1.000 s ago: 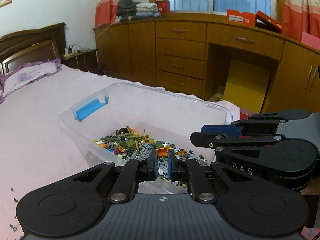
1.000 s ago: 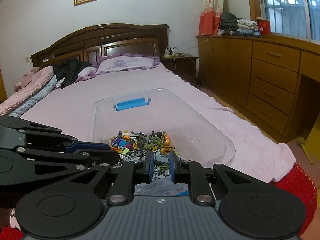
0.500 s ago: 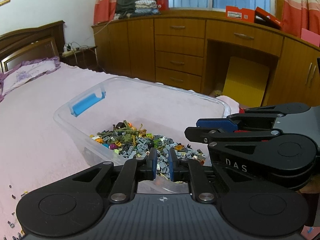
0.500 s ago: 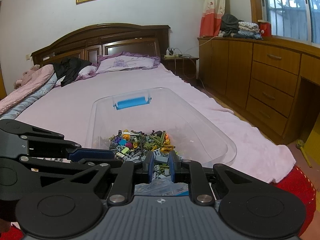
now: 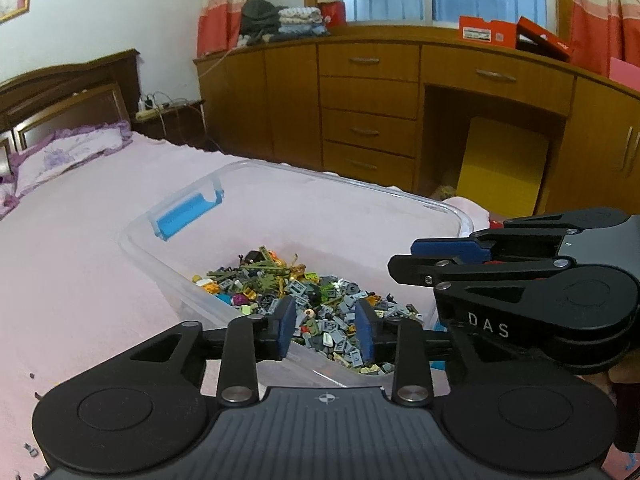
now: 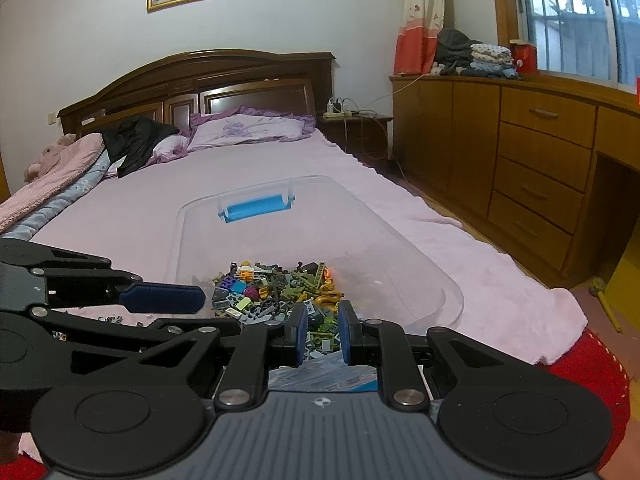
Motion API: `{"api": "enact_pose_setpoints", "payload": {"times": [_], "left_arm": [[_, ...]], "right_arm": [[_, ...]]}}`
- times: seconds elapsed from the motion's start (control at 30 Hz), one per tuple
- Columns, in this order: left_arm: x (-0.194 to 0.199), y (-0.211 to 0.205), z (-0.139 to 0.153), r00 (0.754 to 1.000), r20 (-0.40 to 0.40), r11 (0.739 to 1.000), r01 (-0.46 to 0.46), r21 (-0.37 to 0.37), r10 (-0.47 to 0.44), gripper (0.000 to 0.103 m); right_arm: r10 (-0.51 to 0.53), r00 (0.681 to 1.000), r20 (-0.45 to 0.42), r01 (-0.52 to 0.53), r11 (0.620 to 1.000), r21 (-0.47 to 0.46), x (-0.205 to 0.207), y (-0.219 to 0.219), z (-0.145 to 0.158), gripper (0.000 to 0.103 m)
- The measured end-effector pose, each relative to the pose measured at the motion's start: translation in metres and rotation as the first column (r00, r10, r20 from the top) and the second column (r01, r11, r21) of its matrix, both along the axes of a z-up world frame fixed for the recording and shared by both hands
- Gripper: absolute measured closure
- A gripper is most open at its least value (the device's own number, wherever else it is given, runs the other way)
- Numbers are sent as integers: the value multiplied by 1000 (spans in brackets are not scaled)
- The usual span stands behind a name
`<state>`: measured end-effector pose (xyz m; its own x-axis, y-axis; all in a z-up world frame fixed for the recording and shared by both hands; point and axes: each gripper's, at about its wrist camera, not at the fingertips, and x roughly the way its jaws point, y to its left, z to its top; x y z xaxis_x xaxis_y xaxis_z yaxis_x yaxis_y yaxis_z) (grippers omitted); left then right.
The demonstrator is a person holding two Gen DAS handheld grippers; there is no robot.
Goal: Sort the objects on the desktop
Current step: 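Open both tools over the box and move them back to the bricks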
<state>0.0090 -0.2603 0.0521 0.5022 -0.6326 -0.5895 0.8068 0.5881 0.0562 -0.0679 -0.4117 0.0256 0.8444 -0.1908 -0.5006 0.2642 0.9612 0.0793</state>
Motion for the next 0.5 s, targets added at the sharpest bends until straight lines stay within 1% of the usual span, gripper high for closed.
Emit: {"api": "enact_pose_setpoints", "payload": {"times": [0.07,0.13,0.17,0.2,0.3,0.43,0.5], "left_arm": [[-1,4,2,1000,7,1000,-8,-6,8,57],[-2,11,5,999,15,999,-33,-9,33,37],[-1,17,5,999,4,998,-54,-18,54,18],[0,24,5,997,-13,996,-79,-29,79,12],[2,48,7,991,-70,991,-118,-70,113,12],[-5,81,7,983,-44,982,-182,-45,180,10],[-9,100,5,975,-24,975,-219,-19,219,5]], "right_arm": [[-3,1000,2,3,1000,-2,-1,-1,1,83],[-4,1000,4,4,1000,-6,-2,-1,1,78],[-5,1000,5,5,1000,-9,-2,-1,2,74],[-6,1000,6,6,1000,-11,-3,-1,2,68],[-1,1000,8,2,1000,-24,-4,3,2,58],[18,1000,-3,-18,997,-74,-2,15,1,49],[33,999,-9,-34,995,-94,-1,21,1,44]]}}
